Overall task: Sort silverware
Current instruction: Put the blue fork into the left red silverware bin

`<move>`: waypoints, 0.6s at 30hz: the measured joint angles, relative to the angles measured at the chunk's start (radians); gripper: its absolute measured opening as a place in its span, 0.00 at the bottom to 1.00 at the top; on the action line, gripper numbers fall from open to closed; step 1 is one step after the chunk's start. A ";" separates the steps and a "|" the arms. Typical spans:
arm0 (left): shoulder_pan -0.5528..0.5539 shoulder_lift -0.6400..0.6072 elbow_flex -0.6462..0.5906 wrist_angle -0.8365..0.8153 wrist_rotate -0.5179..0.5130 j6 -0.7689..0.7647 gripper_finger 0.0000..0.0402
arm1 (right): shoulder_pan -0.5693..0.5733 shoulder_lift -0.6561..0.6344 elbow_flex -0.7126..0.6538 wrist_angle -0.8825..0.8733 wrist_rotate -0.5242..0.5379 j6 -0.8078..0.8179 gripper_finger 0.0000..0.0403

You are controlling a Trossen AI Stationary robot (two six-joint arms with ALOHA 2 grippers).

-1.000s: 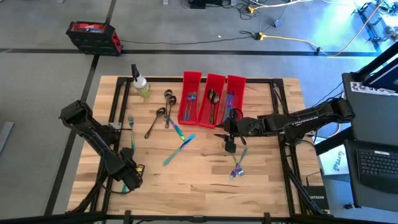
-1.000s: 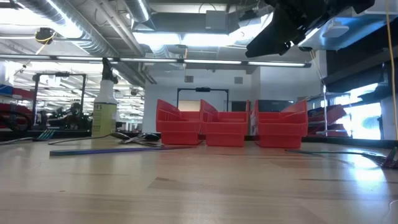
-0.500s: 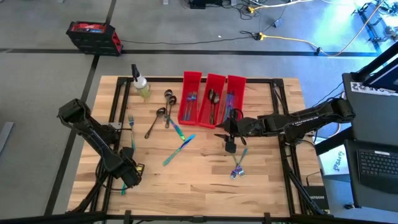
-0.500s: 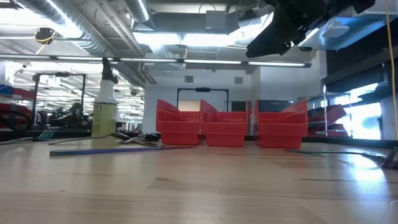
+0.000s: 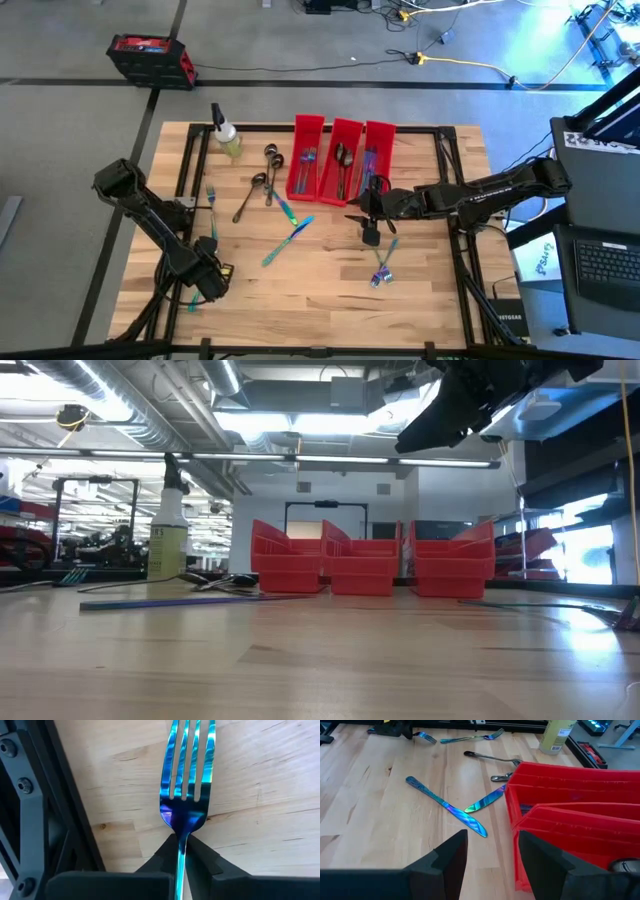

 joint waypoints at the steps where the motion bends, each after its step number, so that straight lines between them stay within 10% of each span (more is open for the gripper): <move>1: 0.000 0.000 0.000 0.001 0.001 0.004 0.01 | 0.000 0.000 0.000 0.000 0.000 0.000 0.41; 12: 0.049 -0.095 0.106 0.006 -0.118 0.048 0.00 | -0.012 -0.035 0.000 0.059 -0.001 -0.029 0.41; 18: 0.059 -0.195 0.213 -0.007 -0.483 0.068 0.00 | -0.059 -0.045 0.000 0.189 -0.116 0.011 0.41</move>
